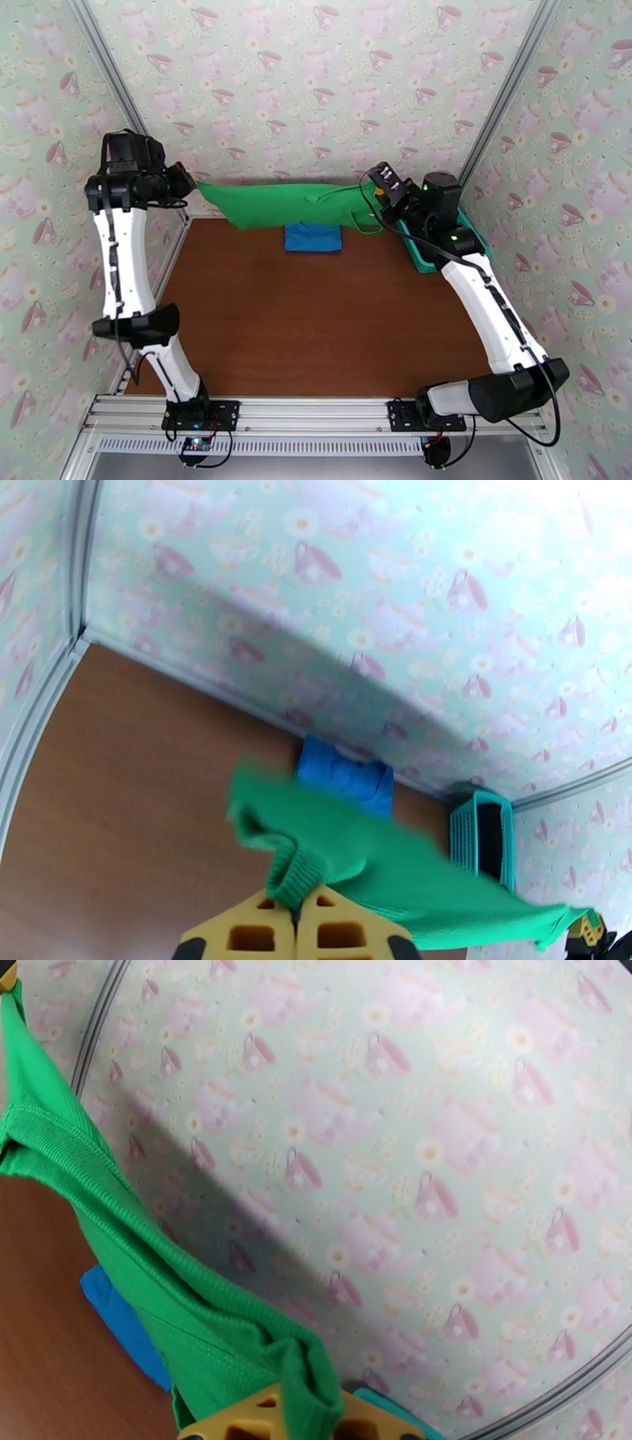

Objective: Fold and stack the mixed laundry pile

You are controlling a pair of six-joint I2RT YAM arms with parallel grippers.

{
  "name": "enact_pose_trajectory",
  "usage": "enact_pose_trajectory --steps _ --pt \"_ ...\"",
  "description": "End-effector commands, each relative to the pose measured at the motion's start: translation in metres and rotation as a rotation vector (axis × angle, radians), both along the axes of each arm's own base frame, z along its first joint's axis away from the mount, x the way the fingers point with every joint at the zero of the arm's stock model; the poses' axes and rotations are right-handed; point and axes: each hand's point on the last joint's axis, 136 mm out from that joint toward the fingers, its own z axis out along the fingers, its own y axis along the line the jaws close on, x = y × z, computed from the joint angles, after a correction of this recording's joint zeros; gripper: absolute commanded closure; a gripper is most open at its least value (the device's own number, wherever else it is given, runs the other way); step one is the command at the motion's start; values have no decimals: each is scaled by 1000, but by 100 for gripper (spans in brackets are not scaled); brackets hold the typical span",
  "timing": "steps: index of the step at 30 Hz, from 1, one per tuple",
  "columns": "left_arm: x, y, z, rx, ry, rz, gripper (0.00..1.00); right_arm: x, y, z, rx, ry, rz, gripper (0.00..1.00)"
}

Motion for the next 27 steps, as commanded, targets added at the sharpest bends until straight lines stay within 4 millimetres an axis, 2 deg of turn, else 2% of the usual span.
enact_pose_trajectory --steps 1,2,4,6,9,11,13,17,21,25,27 --pt "-25 1 -29 -13 2 33 100 -11 6 -38 -16 39 69 100" --pt "-36 0 -48 -31 9 45 100 -17 10 -59 -17 72 100 100" --pt "-58 -5 -100 -77 65 73 100 -30 16 -104 -3 140 143 100" --pt "-81 -11 -159 -136 127 102 100 -48 24 -152 24 220 190 100" --pt "-114 -18 -240 -207 249 146 100 -77 43 -214 69 342 252 100" --pt "-129 -19 -268 -217 293 164 100 -98 59 -248 73 414 288 100" --pt "-144 -16 -283 -200 316 194 100 -117 74 -276 54 471 309 100" --pt "-167 -4 -285 -160 288 280 100 -145 85 -320 -79 556 283 100" --pt "-185 5 -289 -139 266 352 100 -155 76 -332 -143 614 232 100" --pt "-197 8 -307 -133 295 382 100 -162 64 -337 -221 625 180 100" --pt "-202 7 -318 -138 314 390 100 -166 56 -340 -263 634 155 86"
